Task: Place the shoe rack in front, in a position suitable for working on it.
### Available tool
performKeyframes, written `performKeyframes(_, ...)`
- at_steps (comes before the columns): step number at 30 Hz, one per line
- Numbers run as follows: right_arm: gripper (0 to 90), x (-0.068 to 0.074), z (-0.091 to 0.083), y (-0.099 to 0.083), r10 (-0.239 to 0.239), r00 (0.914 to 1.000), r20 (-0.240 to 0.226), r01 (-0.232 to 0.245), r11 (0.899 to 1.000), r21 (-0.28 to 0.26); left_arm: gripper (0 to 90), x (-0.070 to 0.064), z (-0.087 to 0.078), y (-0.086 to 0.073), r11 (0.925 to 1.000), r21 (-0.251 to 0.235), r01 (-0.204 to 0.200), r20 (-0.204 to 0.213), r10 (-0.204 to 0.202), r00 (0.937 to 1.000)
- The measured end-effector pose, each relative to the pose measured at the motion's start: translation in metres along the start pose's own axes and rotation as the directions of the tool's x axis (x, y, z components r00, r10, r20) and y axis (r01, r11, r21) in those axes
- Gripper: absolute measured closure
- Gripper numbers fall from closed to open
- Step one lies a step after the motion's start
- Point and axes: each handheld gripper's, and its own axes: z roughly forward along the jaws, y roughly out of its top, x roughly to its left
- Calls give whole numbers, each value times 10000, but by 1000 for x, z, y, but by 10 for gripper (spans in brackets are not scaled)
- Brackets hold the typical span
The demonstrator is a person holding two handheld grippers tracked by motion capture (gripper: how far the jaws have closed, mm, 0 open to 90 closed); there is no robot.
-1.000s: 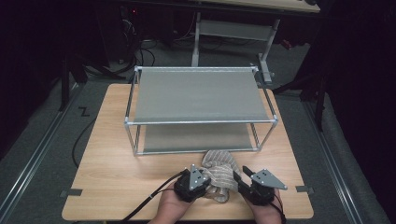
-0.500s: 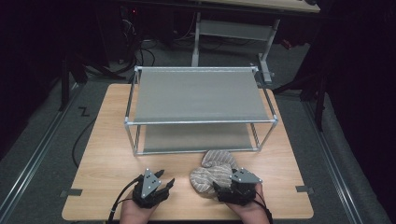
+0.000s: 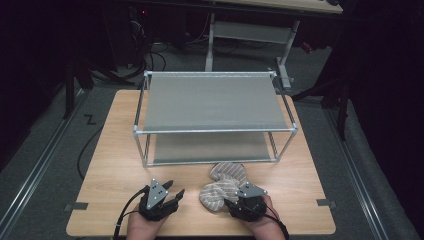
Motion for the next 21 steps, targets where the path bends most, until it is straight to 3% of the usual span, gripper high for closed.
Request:
performKeyframes(5, 571, -5, -7, -5, 67, 9987, 499, -59, 9999, -156, 485, -2, 5, 2, 10000, -23, -49, 165, 49, 9999)
performKeyframes(8, 566, -17, -15, -13, 625, 9936, 945, -613, 9980, -158, 485, -2, 9, 6, 9999, -59, -103, 328, 105, 9994)
performKeyframes(10, 563, -27, -22, -21, 1035, 9858, 1323, -1026, 9946, -137, 485, -4, 13, 9, 9998, -122, -138, 463, 143, 9988)
performKeyframes(13, 555, -44, -35, -36, 1586, 9669, 1997, -1582, 9872, -180, 485, -7, 20, 13, 9994, -168, -289, 707, 300, 9970)
performKeyframes(20, 513, -79, -64, -67, 3038, 8954, 3256, -3056, 9510, -469, 485, -17, 30, 21, 9978, -363, -559, 1071, 595, 9925)
performKeyframes(21, 513, -79, -64, -67, 3038, 8954, 3256, -3056, 9510, -469, 485, -18, 31, 21, 9976, -399, -566, 1089, 606, 9922)
